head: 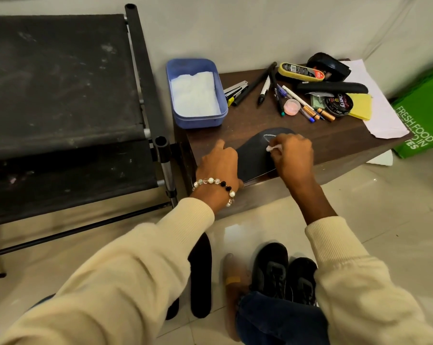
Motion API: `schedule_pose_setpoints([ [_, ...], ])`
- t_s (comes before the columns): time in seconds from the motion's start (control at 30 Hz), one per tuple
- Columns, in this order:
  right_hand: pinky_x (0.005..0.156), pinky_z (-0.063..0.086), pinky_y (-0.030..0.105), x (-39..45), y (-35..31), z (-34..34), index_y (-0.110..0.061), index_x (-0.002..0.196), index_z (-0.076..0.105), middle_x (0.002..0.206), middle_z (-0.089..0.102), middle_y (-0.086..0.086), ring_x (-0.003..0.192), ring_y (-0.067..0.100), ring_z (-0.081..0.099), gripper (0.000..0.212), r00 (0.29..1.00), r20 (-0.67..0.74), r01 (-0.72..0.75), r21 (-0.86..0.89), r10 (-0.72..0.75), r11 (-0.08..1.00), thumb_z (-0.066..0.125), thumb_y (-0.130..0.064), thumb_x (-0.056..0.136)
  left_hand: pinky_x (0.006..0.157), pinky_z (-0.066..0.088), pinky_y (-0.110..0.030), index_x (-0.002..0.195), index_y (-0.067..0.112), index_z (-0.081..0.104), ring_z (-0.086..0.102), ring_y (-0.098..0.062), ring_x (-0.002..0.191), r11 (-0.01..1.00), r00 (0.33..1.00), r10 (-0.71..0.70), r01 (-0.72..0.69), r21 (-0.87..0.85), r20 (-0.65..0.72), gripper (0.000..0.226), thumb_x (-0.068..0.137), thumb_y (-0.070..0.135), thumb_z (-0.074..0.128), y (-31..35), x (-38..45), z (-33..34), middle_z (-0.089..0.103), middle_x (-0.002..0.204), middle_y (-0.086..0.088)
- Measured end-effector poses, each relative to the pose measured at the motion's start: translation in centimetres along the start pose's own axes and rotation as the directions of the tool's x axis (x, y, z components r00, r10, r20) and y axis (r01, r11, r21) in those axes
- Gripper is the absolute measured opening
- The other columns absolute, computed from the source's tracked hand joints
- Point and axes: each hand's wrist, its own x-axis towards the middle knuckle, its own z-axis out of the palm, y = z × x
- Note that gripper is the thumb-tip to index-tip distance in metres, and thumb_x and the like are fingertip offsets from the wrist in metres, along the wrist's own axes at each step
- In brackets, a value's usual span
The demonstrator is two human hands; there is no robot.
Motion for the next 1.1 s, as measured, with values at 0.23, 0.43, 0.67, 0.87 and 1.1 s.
schedule_pose_setpoints([
  [0.23,0.091,0.043,0.033,0.2,-0.2,0.2,-0.012,0.121,0.063,0.123,0.052,0.011,0.112,0.026,0.049,0.029,0.986,0.073,0.149,0.006,-0.150,0.989,0.056,-0.017,0.094,0.084,0.049,-0.036,0.131,0.017,0.049,0.054,-0.029,0.111,0.999,1.000,0.000,0.002,-0.049,0.028,0.071,0.070,0.030,0.084,-0.2,0.1,-0.2,0.040,0.132,-0.004],
  [0.43,0.095,0.043,0.034,0.3,-1.8,0.1,-0.010,0.124,0.058,0.125,0.052,0.012,0.116,0.026,0.048,0.031,0.991,0.132,0.035,-0.079,-0.024,0.996,0.054,-0.016,0.094,0.085,0.051,-0.036,0.131,0.019,0.051,0.054,-0.028,0.111,0.995,1.000,-0.007,0.008,-0.098,0.018,0.074,0.068,0.030,0.086,-0.5,0.2,0.0,0.039,0.133,-0.003],
  [0.67,0.090,0.046,0.035,0.8,-2.2,0.7,-0.012,0.122,0.062,0.121,0.057,0.014,0.112,0.028,0.052,0.031,0.994,0.100,0.054,-0.068,-0.047,0.996,0.056,-0.011,0.091,0.082,0.049,-0.035,0.128,0.020,0.053,0.055,-0.028,0.107,0.994,1.000,-0.008,0.009,-0.111,0.008,0.070,0.066,0.029,0.086,-0.6,0.3,0.3,0.039,0.130,-0.002],
  [0.87,0.093,0.045,0.037,1.9,-2.7,0.8,-0.011,0.123,0.058,0.121,0.056,0.016,0.115,0.029,0.048,0.031,0.999,0.050,-0.011,-0.058,0.014,0.998,0.052,-0.010,0.093,0.084,0.051,-0.038,0.126,0.020,0.054,0.055,-0.029,0.105,0.992,1.000,0.002,-0.001,-0.127,0.004,0.068,0.067,0.029,0.086,-0.8,0.3,0.4,0.040,0.126,-0.001],
  [1.1,0.077,0.041,0.027,0.6,-1.9,0.6,-0.014,0.117,0.064,0.122,0.046,0.015,0.098,0.022,0.049,0.026,0.997,0.064,-0.032,-0.018,0.033,0.999,0.059,-0.015,0.091,0.086,0.052,-0.039,0.127,0.020,0.054,0.055,-0.030,0.107,0.992,1.000,-0.006,0.007,-0.129,0.010,0.071,0.066,0.030,0.087,-0.8,0.5,0.4,0.040,0.127,-0.002],
])
